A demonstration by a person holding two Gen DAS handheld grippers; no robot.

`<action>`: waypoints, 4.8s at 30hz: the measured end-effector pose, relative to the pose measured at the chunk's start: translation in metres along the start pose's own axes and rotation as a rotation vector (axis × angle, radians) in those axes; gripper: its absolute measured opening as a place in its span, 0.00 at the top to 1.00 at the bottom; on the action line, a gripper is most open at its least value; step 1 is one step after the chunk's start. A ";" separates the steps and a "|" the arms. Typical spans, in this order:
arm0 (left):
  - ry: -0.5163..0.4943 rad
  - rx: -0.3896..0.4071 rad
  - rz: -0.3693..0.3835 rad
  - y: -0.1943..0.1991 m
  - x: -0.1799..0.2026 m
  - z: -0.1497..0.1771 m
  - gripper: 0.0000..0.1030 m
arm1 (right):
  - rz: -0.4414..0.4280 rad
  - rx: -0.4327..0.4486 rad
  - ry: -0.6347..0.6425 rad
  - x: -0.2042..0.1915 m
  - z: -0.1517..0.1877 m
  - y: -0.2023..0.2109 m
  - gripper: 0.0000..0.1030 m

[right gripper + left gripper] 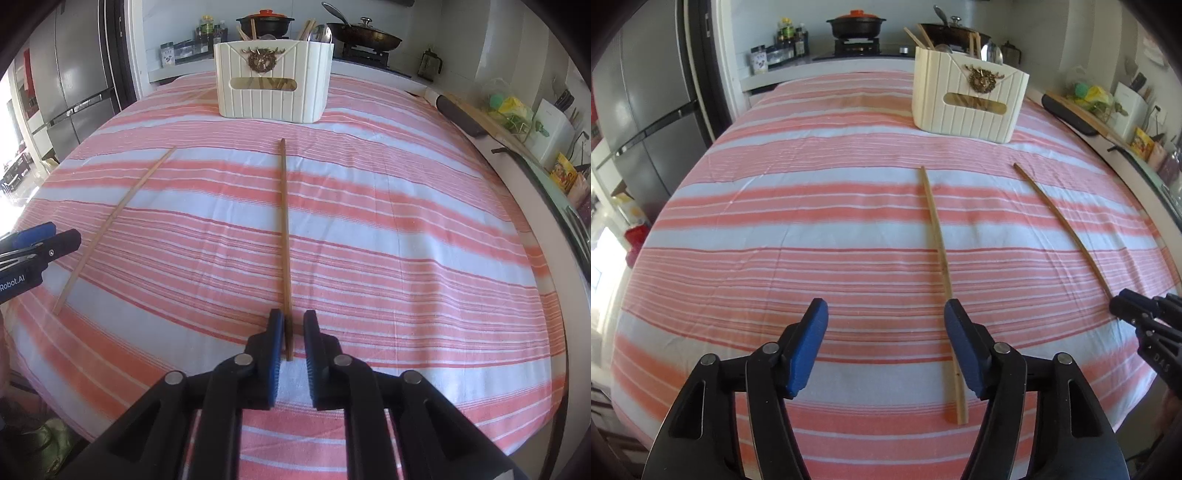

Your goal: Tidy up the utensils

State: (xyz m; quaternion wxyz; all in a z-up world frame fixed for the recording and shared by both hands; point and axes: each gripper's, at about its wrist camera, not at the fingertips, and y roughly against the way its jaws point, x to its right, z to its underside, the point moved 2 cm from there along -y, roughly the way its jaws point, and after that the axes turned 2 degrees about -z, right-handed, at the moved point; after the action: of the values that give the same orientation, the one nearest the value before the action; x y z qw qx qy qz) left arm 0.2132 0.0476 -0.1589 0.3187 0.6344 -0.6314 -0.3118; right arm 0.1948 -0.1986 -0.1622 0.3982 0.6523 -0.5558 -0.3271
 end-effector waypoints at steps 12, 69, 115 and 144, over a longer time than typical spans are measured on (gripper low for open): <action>-0.144 -0.078 0.109 -0.018 -0.004 -0.044 0.22 | -0.127 -0.049 -0.028 0.031 -0.040 0.002 0.57; -0.106 0.347 0.176 0.116 0.027 -0.131 0.96 | -0.229 0.471 0.016 0.014 -0.156 0.147 0.95; -0.078 0.352 -0.017 0.025 0.039 -0.298 0.00 | -0.214 0.460 -0.040 0.050 -0.345 0.040 0.38; 0.052 0.412 -0.049 0.212 0.025 -0.100 0.00 | -0.028 0.586 -0.097 -0.012 -0.098 0.226 0.01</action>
State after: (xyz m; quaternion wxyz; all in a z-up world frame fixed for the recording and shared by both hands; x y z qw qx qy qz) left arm 0.1656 0.0238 0.0709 0.1908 0.7092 -0.6578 -0.1671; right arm 0.1728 -0.1858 0.0835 0.1614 0.7306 -0.6360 -0.1890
